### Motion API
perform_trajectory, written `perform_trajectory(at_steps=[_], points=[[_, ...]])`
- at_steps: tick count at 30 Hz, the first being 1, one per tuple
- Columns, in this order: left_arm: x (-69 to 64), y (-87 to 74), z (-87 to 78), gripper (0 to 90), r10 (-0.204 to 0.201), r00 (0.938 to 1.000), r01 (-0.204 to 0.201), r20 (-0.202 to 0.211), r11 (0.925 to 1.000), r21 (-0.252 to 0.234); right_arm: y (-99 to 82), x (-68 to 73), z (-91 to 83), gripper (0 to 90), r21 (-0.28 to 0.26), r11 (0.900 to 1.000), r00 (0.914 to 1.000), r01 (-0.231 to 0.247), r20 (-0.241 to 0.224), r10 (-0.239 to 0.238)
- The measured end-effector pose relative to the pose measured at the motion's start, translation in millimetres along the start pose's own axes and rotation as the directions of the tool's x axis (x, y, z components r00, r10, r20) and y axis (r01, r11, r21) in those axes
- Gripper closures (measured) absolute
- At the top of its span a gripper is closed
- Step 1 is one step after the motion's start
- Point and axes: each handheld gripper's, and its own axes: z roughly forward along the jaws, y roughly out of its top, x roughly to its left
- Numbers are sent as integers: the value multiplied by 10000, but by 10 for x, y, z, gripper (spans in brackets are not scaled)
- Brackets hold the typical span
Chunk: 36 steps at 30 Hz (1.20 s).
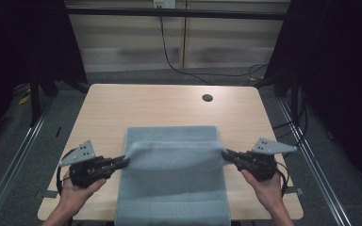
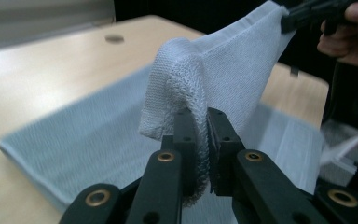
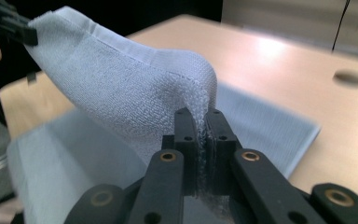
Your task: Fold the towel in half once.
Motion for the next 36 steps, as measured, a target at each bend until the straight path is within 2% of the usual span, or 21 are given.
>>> perform_trajectory(at_steps=[4, 5, 7, 9, 10, 12, 14, 16, 17, 18, 19, 20, 22, 24, 26, 28, 29, 31, 33, 34, 36], points=[[57, -325, 122, 830, -614, 9980, 604, 161, 9965, 575, -356, 17, 42, 845, 475, 9972, 9975, -585, -378, 603], [59, -386, 146, 827, -564, 9983, 549, 175, 9952, 805, -425, 26, 53, 842, 665, 9949, 9953, -764, -537, 800], [41, -484, 167, 815, -323, 9993, 295, 199, 9913, 1282, -536, 80, 70, 825, 1059, 9916, 9948, -748, -617, 816], [33, -556, 168, 807, -614, 9976, 560, 330, 9879, 1444, -619, 147, 59, 814, 1383, 9884, 9944, -626, -754, 736], [18, -595, 164, 806, -568, 9981, 525, 233, 9864, 1559, -657, 178, 36, 811, 1412, 9877, 9938, -668, -785, 785], [-24, -660, 147, 802, -587, 9974, 506, 409, 9830, 1765, -750, 235, -14, 797, 1444, 9852, 9885, -923, -1056, 1081], [-83, -706, 132, 796, -710, 9957, 582, 591, 9788, 1963, -856, 312, -44, 783, 1862, 9795, 9903, -764, -1000, 963], [-196, -741, 109, 760, -444, 9961, 258, 767, 9731, 2287, -951, 375, -76, 750, 2203, 9732, 9914, -662, -955, 891], [-234, -750, 98, 748, -514, 9947, 305, 885, 9742, 2235, -959, 413, -101, 734, 2272, 9731, 9943, -370, -893, 587], [-271, -754, 77, 732, -529, 9931, 284, 1049, 9747, 2219, -954, 427, -117, 718, 2217, 9742, 9929, -423, -990, 656], [-306, -746, 42, 718, -371, 9938, 151, 1051, 9790, 2032, -949, 439, -133, 694, 2112, 9762, 9906, -499, -1140, 753], [-319, -736, 20, 709, -429, 9927, 205, 1125, 9810, 1930, -949, 454, -151, 677, 2100, 9762, 9874, -548, -1338, 842], [-328, -692, -34, 657, -455, 9899, 262, 1343, 9895, 1421, -959, 476, -179, 663, 2078, 9763, 9857, -601, -1419, 909], [-303, -632, -48, 640, -505, 9891, 343, 1381, 9925, 1172, -955, 501, -210, 641, 2167, 9745, 9796, -574, -1762, 969], [-259, -563, -38, 621, -576, 9895, 439, 1324, 9936, 1043, -932, 532, -260, 606, 2188, 9749, 9813, -418, -1745, 812], [-202, -473, -19, 595, -610, 9875, 510, 1452, 9962, 711, -901, 512, -298, 598, 2026, 9778, 9830, -536, -1614, 874], [-188, -441, -2, 596, -558, 9885, 469, 1408, 9967, 657, -872, 481, -303, 598, 1841, 9812, 9854, -582, -1470, 860], [-115, -353, 73, 586, -348, 9939, 277, 1045, 9973, 682, -818, 433, -271, 590, 1635, 9844, 9856, -652, -1438, 892], [-26, -304, 162, 587, -436, 9938, 346, 1018, 9955, 880, -756, 369, -182, 586, 1590, 9857, 9874, -559, -1376, 782], [27, -292, 216, 590, -376, 9957, 297, 852, 9952, 929, -731, 329, -122, 584, 1586, 9857, 9876, -568, -1360, 788], [161, -295, 331, 594, -525, 9968, 450, 606, 9918, 1197, -685, 234, 18, 580, 1681, 9841, 9884, -569, -1295, 792]])
